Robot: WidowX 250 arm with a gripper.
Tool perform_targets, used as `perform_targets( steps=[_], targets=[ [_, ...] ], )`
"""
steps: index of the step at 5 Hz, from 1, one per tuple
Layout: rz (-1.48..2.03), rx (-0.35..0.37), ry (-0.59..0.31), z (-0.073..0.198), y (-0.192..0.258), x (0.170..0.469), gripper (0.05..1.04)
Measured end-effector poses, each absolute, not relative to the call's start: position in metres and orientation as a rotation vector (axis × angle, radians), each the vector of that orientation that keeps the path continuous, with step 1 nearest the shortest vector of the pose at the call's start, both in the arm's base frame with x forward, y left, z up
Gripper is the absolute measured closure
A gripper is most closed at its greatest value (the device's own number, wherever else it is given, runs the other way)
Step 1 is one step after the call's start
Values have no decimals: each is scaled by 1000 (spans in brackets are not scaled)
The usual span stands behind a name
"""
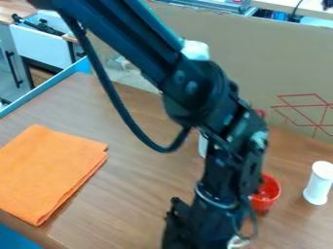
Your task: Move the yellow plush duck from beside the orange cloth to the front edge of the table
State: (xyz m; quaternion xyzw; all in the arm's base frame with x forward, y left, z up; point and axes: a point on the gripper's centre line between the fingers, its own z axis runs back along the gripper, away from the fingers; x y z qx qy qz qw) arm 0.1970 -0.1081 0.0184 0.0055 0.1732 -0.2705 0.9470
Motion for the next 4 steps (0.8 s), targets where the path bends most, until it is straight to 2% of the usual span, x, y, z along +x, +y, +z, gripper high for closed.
perform_targets(
  steps=[1,2,3,4],
  targets=[
    [-479,-17,312,23,-94,208,83],
    [-421,-117,203,63,-79,217,83],
    [-411,-242,144,96,-70,213,83],
    [-366,-186,131,110,-60,209,83]
  ],
)
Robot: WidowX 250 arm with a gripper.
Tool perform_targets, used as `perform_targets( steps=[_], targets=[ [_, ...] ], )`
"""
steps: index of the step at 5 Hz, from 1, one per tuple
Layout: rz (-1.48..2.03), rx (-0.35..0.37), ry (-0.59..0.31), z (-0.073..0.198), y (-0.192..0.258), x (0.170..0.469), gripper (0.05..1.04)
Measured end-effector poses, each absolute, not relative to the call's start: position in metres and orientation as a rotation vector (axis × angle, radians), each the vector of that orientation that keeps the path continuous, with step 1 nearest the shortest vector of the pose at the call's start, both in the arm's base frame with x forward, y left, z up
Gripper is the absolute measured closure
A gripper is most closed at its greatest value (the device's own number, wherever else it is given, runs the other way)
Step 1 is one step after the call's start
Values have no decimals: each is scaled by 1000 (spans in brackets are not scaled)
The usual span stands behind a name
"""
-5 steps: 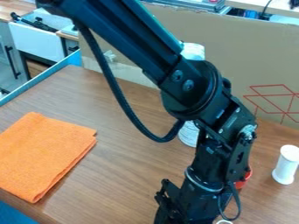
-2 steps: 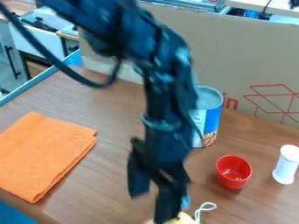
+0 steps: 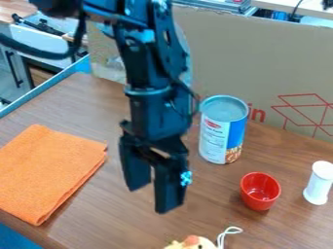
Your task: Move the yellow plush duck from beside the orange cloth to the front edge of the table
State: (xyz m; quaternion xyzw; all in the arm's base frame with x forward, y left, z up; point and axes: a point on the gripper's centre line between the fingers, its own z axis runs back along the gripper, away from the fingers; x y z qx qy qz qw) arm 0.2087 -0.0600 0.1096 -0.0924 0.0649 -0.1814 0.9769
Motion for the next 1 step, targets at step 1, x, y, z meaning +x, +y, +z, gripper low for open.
perform_targets(
  steps=[1],
  targets=[
    [-341,-102,129,111,-49,217,83]
  ],
)
